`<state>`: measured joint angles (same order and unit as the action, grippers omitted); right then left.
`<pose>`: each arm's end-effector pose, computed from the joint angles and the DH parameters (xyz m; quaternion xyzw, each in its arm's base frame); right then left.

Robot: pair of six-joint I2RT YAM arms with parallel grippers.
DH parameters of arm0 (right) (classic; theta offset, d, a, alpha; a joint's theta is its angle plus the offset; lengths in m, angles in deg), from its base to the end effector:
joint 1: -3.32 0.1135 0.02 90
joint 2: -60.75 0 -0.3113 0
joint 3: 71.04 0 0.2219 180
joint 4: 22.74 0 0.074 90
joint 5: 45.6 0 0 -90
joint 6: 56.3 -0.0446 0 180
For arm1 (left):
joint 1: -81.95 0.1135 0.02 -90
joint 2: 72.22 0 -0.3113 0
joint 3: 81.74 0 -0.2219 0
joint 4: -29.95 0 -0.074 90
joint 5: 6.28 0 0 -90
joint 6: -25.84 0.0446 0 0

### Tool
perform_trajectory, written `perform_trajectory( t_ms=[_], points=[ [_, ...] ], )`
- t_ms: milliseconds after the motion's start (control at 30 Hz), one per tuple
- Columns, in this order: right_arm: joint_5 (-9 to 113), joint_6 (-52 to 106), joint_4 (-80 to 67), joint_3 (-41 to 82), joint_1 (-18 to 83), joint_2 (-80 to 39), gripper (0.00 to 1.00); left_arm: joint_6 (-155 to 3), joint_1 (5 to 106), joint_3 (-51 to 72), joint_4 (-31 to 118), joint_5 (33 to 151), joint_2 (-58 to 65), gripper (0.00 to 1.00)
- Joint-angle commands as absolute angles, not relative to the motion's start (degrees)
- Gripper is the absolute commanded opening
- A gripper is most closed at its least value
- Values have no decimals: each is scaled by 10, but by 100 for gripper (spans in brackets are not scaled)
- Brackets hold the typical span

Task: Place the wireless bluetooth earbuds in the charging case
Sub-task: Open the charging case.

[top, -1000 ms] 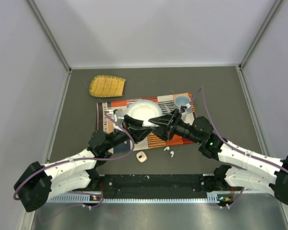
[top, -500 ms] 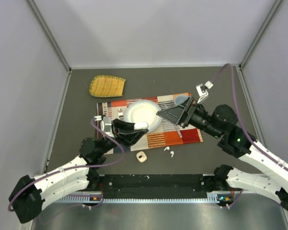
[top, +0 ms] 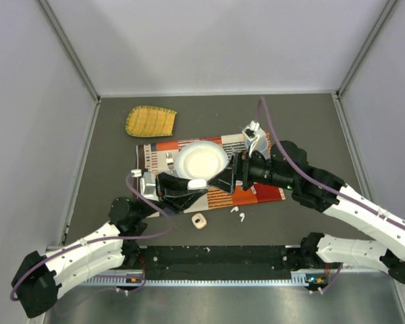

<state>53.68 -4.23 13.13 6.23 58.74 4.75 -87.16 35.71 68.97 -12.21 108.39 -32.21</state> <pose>0.0888 0.1415 0.4223 -0.1688 0.7719 0.4873 0.3717 0.0539 -0.0832 0.3321 0.2788 0.4305 -0.5701 0.6419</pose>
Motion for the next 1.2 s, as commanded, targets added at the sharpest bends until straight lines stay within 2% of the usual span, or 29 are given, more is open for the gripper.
perform_trajectory(
  t_ms=[0, 433, 700, 1167],
  points=[
    [550, -8, 135, 104, 604, 39, 81, -848, 356, 680, -136, 1102, -323, 0],
    [543, -8, 131, 99, 621, 21, 81, -863, 356, 679, -144, 1086, -321, 0],
    [480, -21, 125, 84, 621, 29, 83, -896, 355, 677, -176, 1137, -315, 0],
    [429, -45, 122, 76, 621, 30, 84, -893, 355, 681, -137, 1147, -359, 0]
  ],
)
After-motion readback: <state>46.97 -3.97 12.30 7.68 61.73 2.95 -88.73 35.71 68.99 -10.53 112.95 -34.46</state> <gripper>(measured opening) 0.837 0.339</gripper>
